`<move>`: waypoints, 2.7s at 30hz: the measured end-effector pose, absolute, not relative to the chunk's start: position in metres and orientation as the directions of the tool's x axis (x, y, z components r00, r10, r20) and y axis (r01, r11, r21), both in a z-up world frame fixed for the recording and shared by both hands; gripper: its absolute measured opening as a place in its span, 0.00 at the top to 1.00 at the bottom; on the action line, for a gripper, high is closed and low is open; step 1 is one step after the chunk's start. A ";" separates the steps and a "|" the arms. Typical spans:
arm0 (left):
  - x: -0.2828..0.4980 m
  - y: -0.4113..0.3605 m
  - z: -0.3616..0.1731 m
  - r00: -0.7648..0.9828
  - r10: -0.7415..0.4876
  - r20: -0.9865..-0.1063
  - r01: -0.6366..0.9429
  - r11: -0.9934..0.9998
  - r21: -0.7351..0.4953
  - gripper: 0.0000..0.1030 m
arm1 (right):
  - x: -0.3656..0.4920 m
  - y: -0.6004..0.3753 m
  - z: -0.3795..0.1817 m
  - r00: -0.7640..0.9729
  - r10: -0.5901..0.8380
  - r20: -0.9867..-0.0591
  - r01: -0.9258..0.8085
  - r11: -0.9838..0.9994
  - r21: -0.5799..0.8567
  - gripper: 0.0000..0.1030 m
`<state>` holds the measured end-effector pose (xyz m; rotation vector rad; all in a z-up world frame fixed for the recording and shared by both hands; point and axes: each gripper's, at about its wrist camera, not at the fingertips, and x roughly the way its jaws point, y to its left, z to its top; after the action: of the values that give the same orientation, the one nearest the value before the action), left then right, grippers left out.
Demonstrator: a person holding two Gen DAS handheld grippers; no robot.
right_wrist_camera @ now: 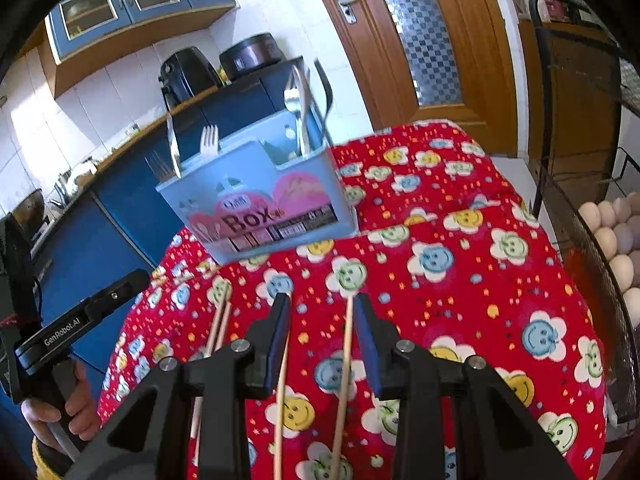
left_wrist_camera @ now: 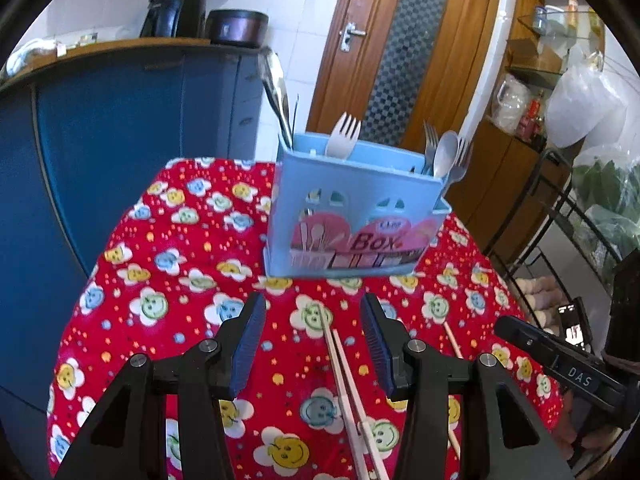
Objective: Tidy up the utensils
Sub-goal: 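Move both tools back toward the wooden chopsticks on the cloth, then lower the left tool onto a wooden chopstick while the right tool lowers onto another, then close the left tool on its chopstick while the right tool closes on another chopstick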
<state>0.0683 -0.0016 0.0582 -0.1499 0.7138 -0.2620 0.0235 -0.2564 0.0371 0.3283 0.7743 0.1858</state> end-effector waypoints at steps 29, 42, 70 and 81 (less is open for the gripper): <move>0.086 -0.022 -0.005 0.560 -0.263 -0.785 0.183 0.964 -0.192 0.51 | 0.033 -0.249 -0.009 0.584 0.265 -0.767 -0.050 0.955 0.293 0.65; 0.086 -0.026 -0.010 0.549 -0.232 -0.803 0.194 0.970 -0.148 0.51 | 0.035 -0.246 -0.011 0.573 0.254 -0.779 -0.064 0.962 0.267 0.65; 0.132 -0.028 -0.014 0.395 -0.345 -0.851 0.265 0.930 -0.253 0.91 | 0.071 -0.242 -0.013 0.470 0.218 -0.855 -0.102 0.976 0.193 0.89; 0.122 -0.016 0.000 0.441 -0.429 -0.788 0.238 0.903 -0.358 0.96 | 0.067 -0.257 -0.006 0.502 0.309 -0.808 -0.073 0.946 0.317 0.94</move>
<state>0.1225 -0.0160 -0.0005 -0.2057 1.0354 -0.4175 0.0672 -0.2575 -0.0063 0.2549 1.0221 0.2339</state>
